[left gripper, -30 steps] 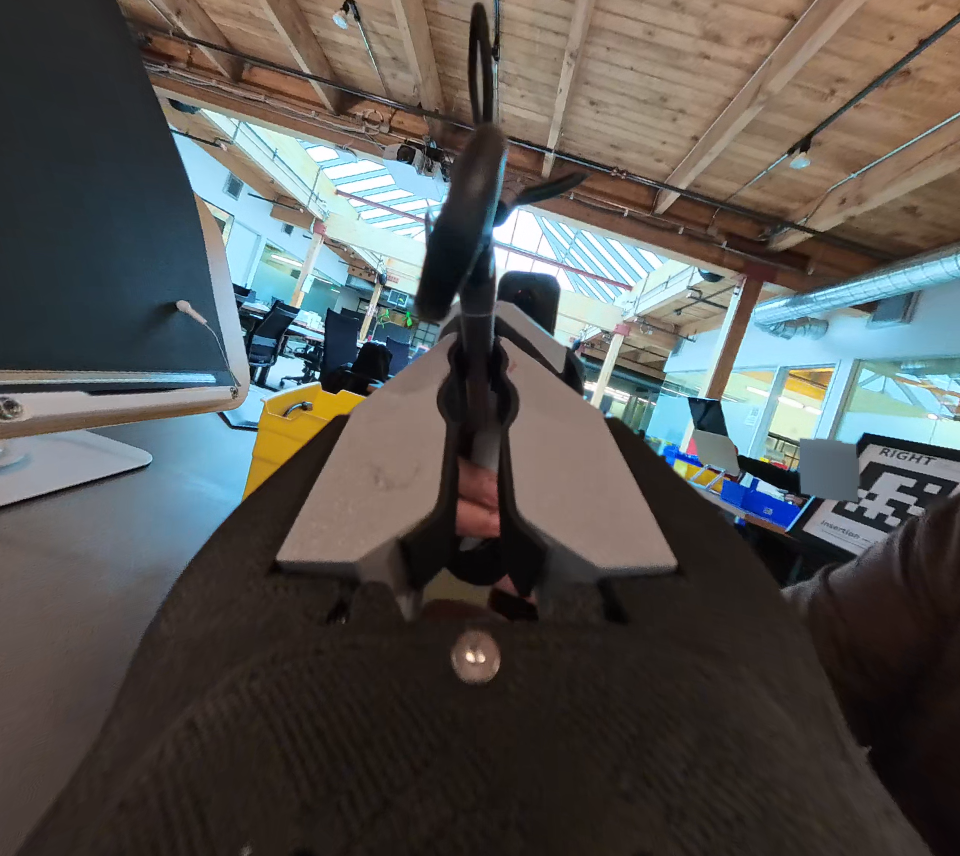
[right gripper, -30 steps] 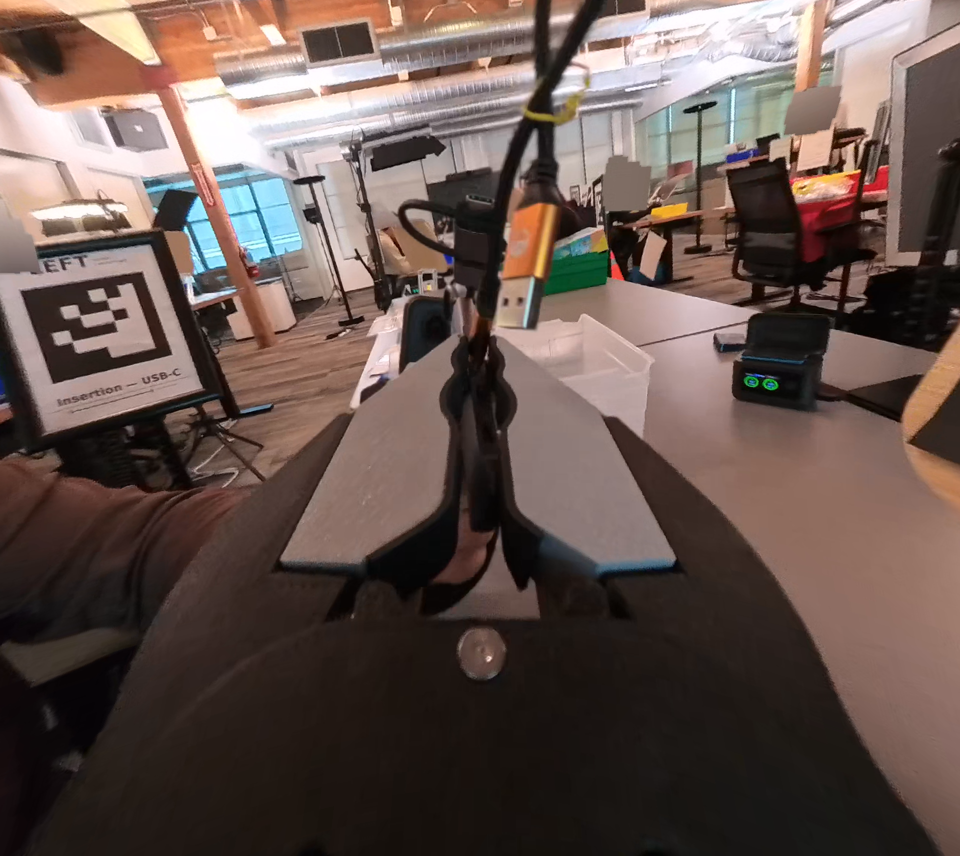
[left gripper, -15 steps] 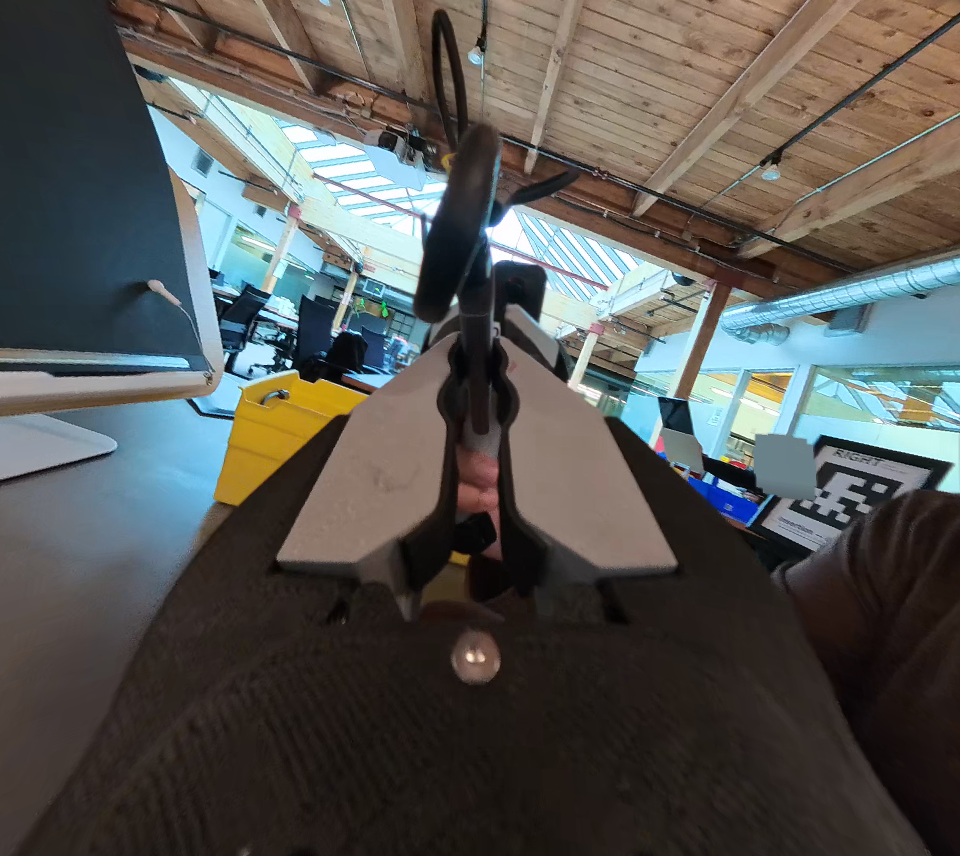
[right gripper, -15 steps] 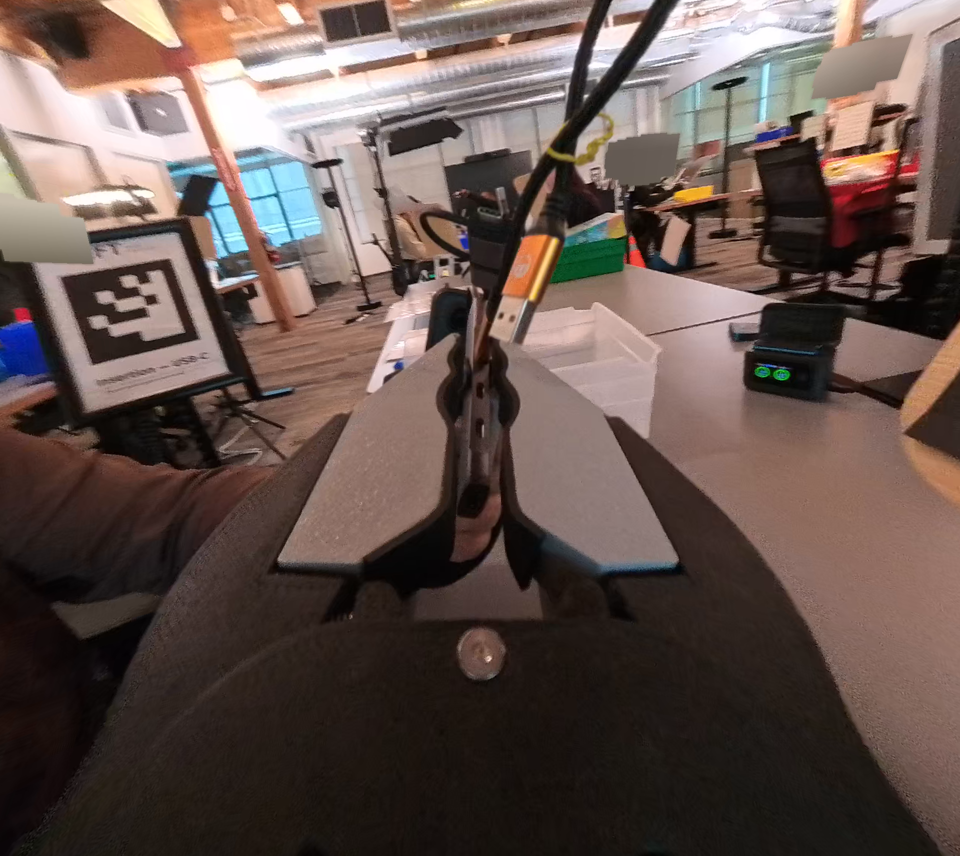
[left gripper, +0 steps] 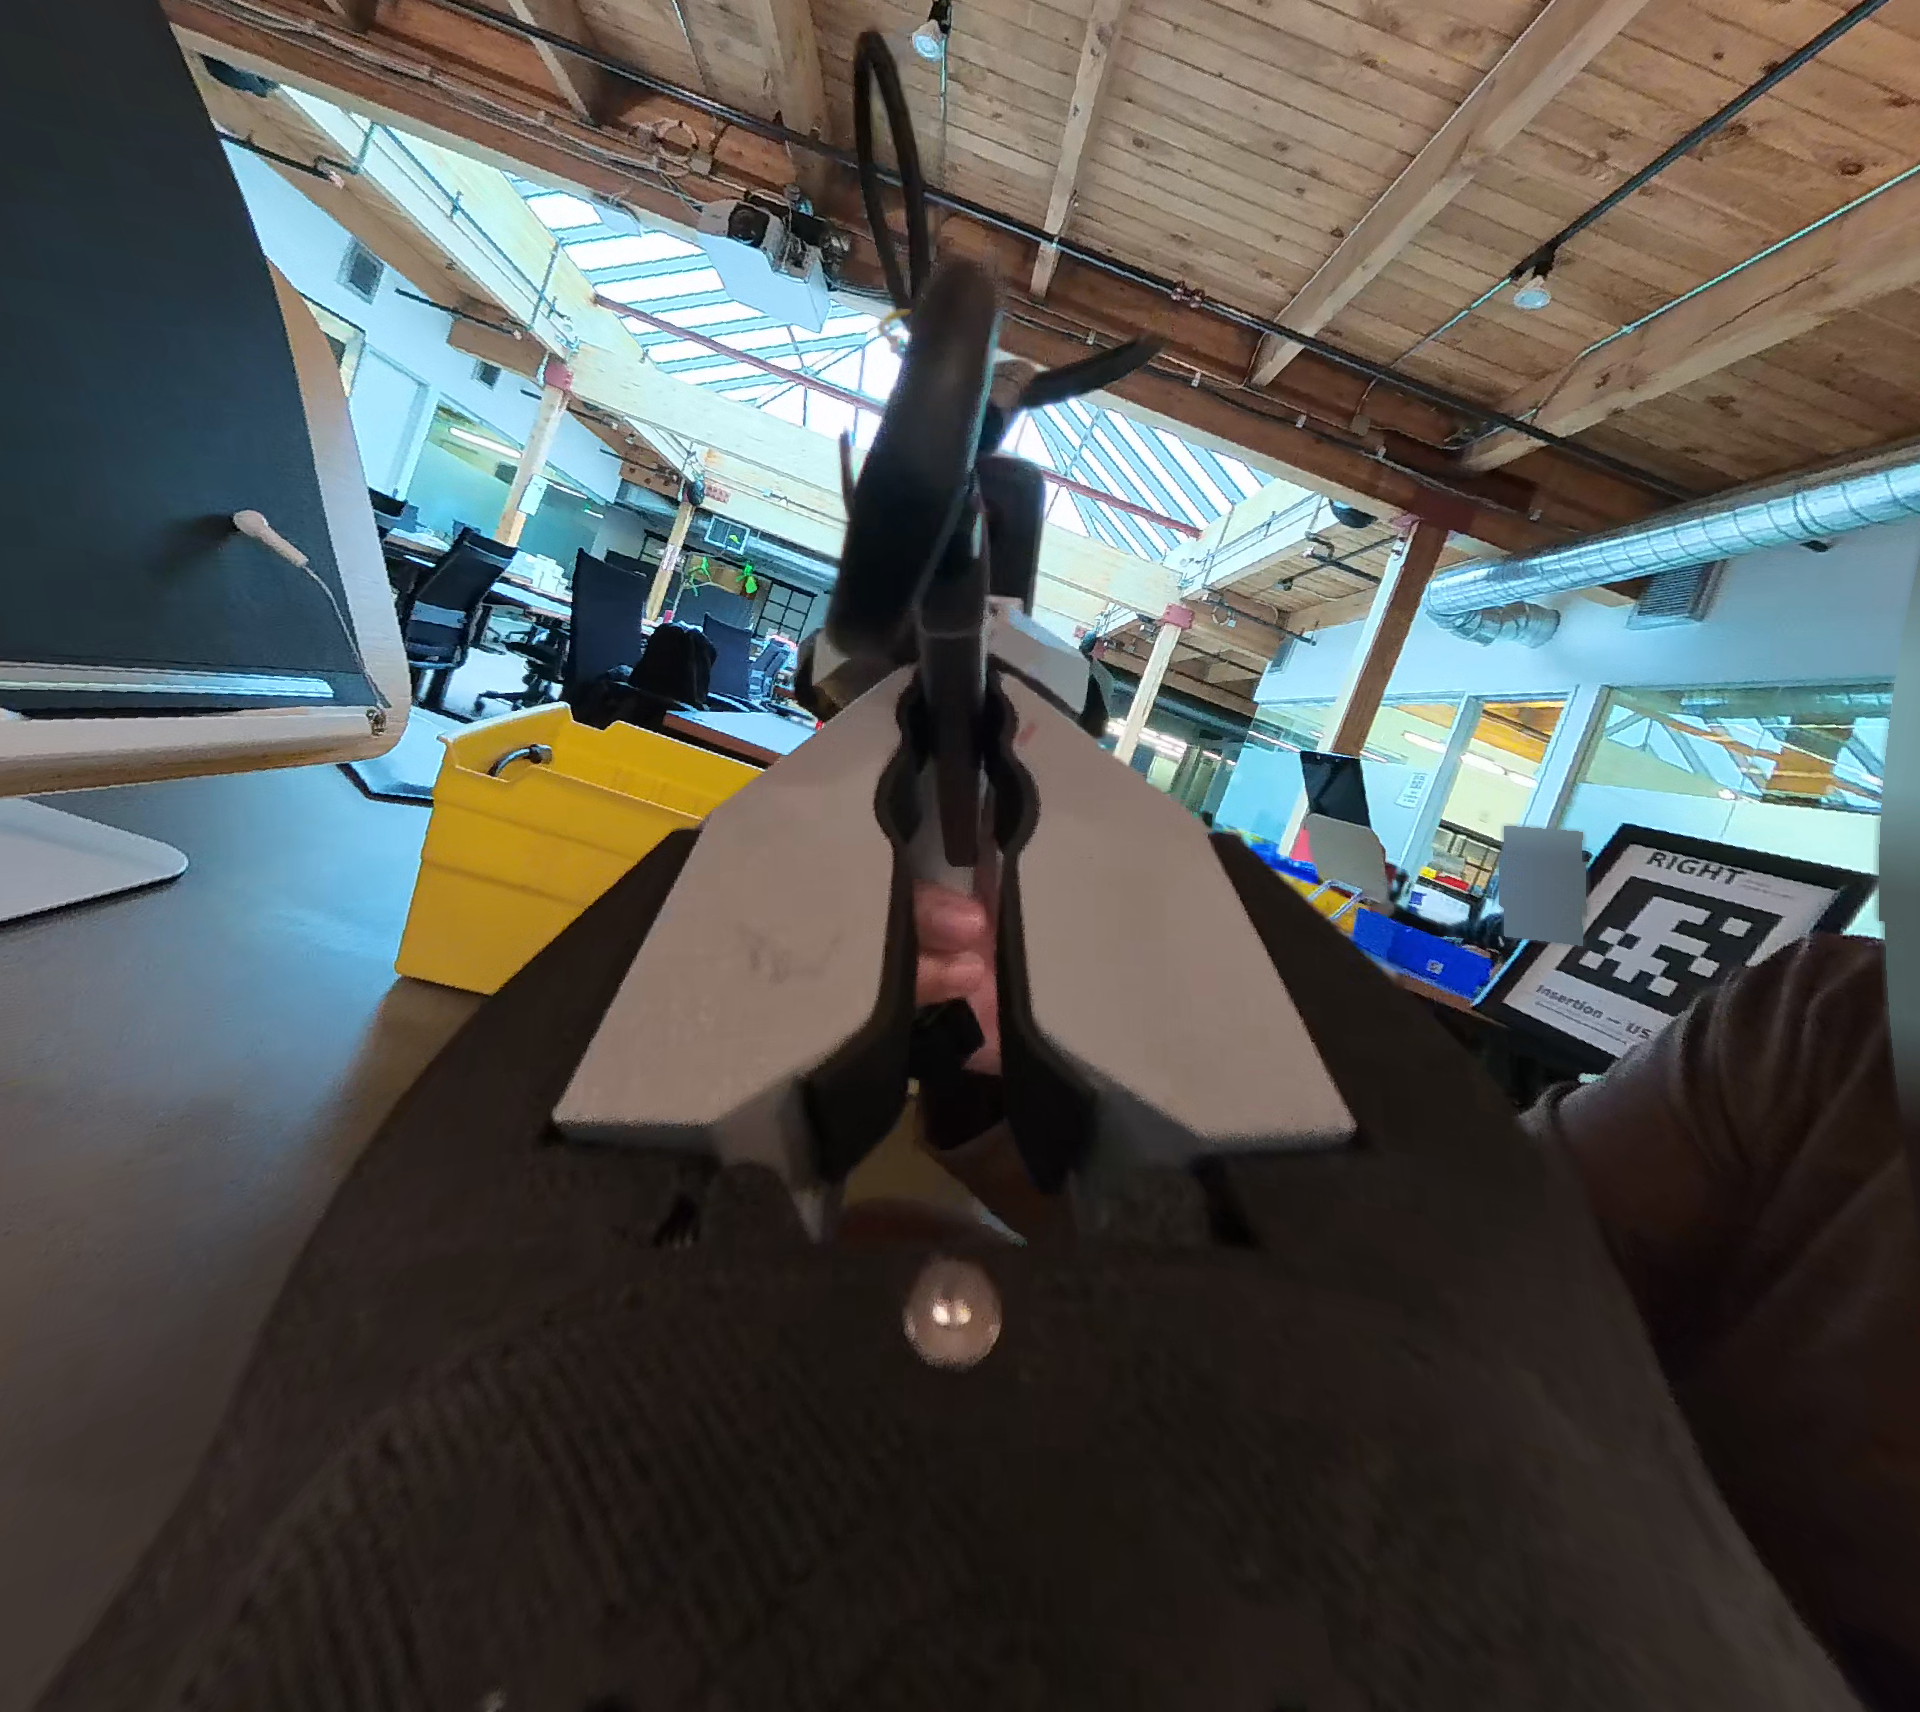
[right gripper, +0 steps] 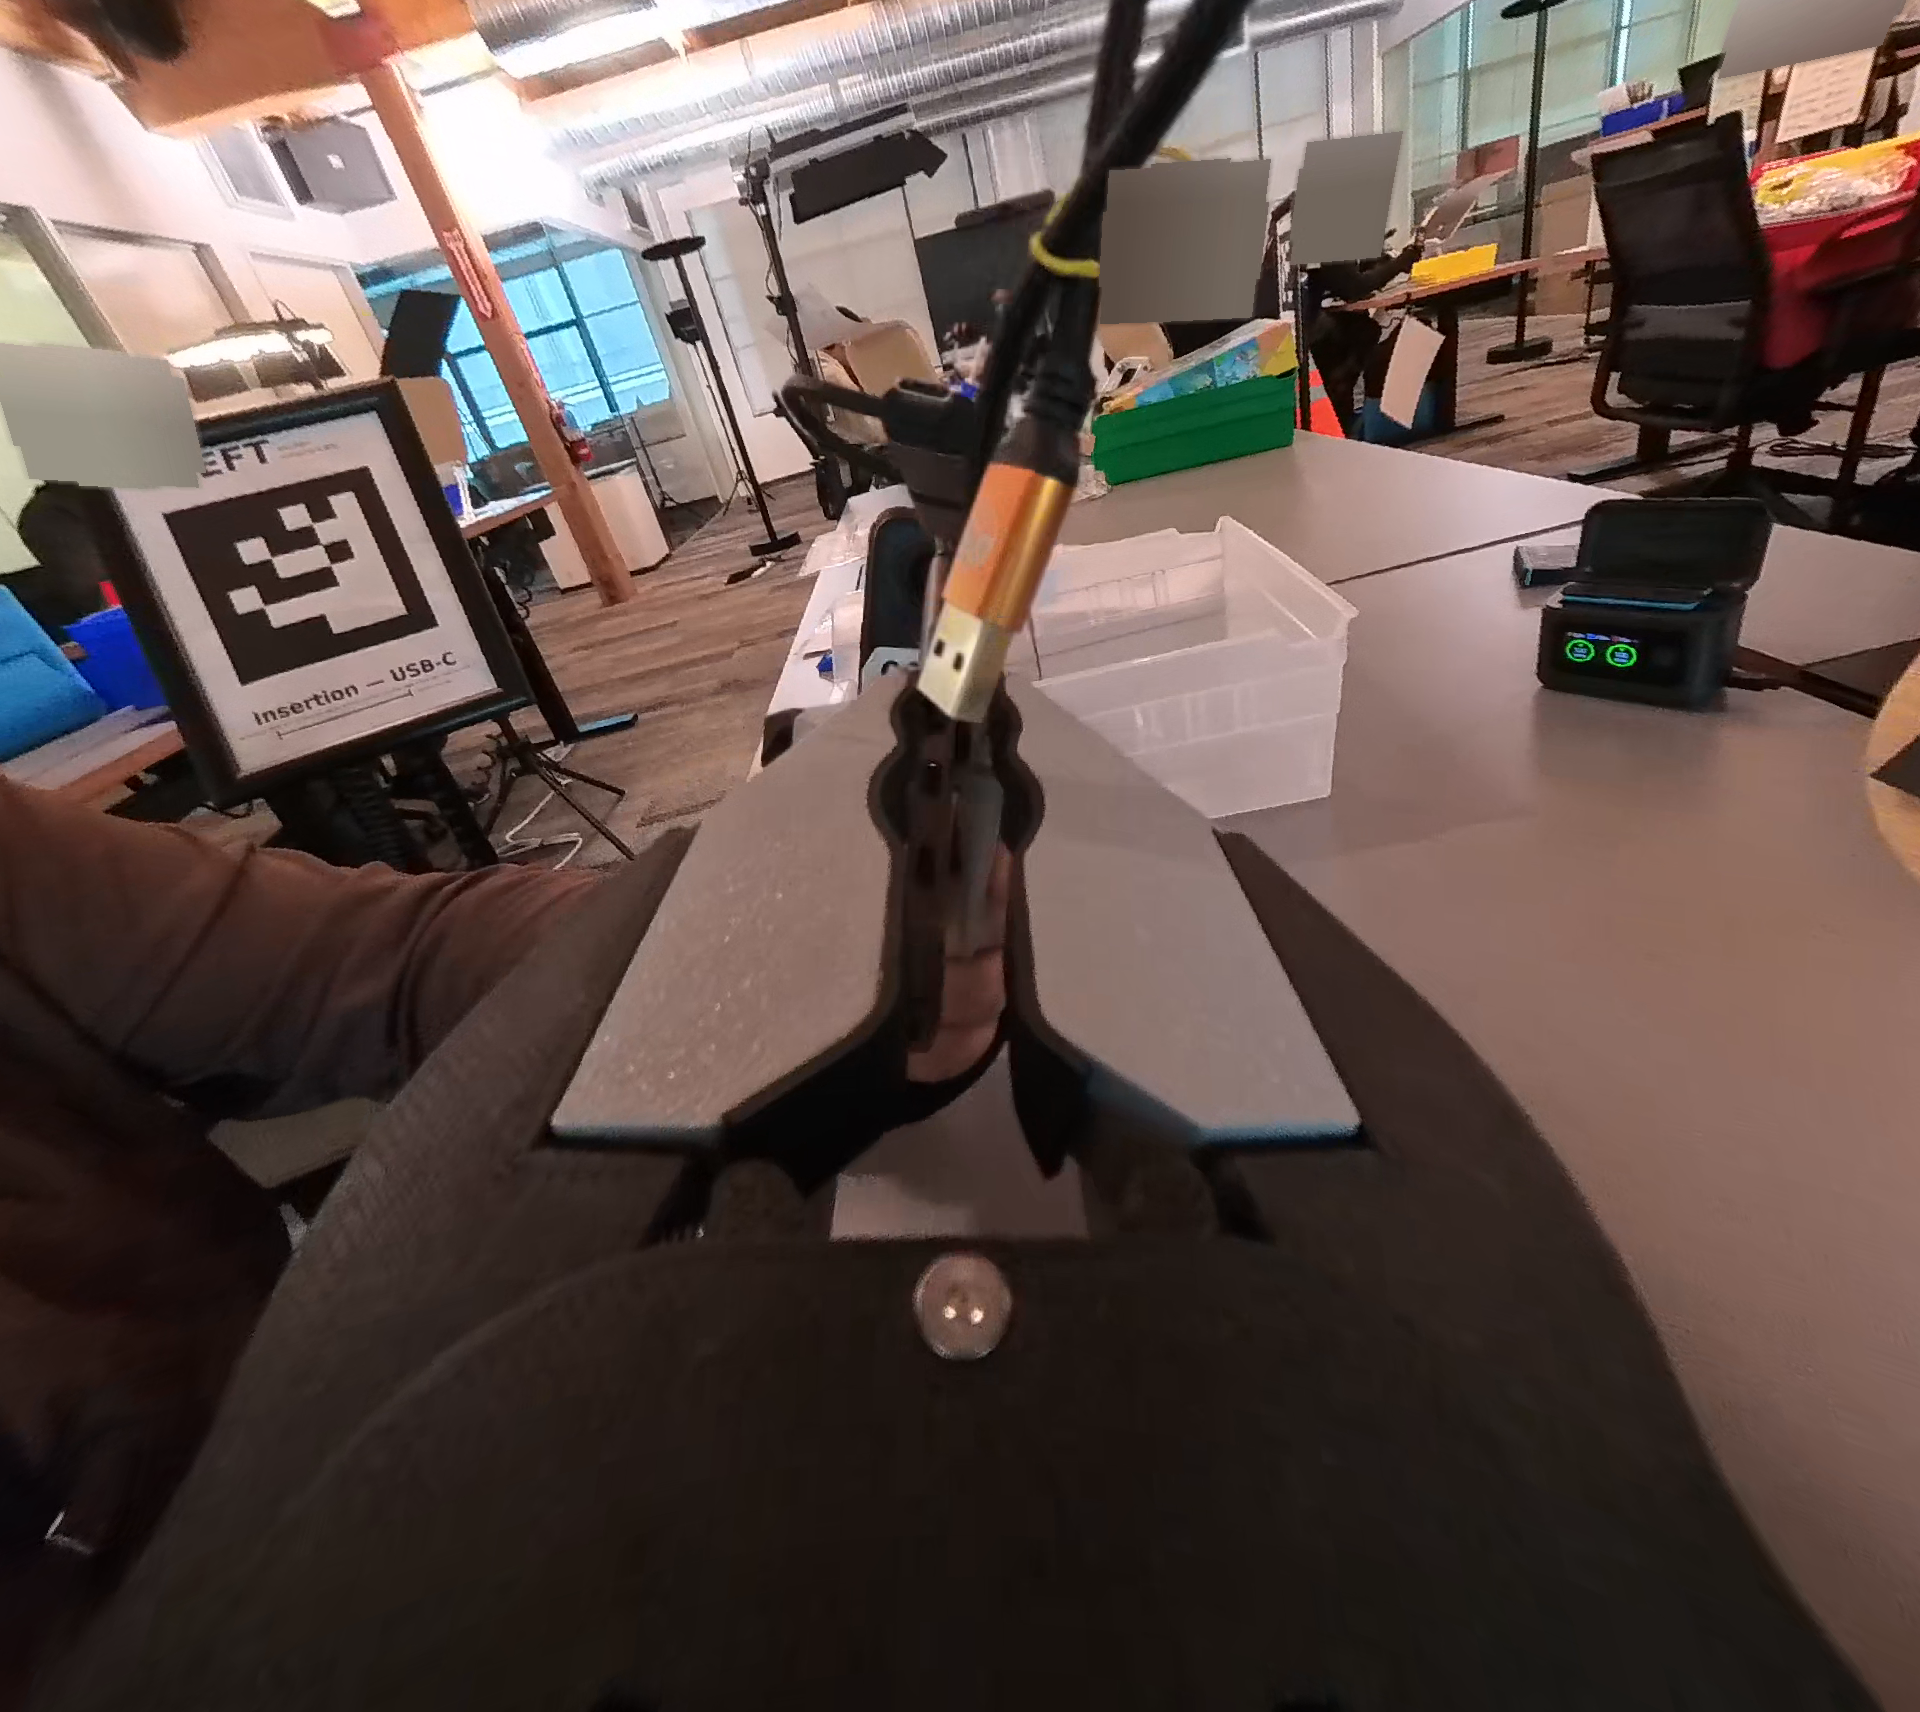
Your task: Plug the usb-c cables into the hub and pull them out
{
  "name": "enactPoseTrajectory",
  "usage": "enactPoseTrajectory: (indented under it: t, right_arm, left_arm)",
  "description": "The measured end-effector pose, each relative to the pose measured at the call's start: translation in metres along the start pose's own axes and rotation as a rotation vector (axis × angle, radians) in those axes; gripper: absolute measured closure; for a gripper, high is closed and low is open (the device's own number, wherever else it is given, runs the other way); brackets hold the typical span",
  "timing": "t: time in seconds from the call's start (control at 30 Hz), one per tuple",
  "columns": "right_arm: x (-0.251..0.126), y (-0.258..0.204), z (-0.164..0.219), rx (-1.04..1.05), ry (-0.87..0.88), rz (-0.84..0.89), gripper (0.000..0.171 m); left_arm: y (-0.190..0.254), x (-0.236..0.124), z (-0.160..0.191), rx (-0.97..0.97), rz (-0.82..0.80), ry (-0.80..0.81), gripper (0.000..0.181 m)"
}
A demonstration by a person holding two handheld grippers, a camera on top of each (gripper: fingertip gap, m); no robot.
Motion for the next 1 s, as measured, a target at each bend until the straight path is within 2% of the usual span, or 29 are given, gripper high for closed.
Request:
enactPoseTrajectory:
  t: [0.27,0.87,0.93,1.0]
  right_arm:
    - [-0.002,0.003,0.002,-0.002,-0.029,0.003,0.165]
    - [-0.004,0.002,0.004,-0.05,-0.103,0.021,0.168]
    - [-0.007,0.003,0.003,-0.029,-0.09,0.004,0.168]
    - [-0.01,0.003,0.002,-0.029,-0.084,0.004,0.169]
  left_arm:
    - [-0.003,0.002,0.004,0.019,-0.063,-0.045,0.174]
    - [-0.004,0.005,0.01,0.005,-0.074,-0.104,0.174]
    - [0.002,0.007,0.007,0.047,-0.062,-0.124,0.16]
    - [0.004,0.007,0.005,0.11,-0.094,-0.14,0.158]
Point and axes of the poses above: each gripper's, where its closed fingertips meet, x out along the fingers, z out of its underside, y = z × x across the jaws, the point moved 9 cm from there along -x, back along the fingers
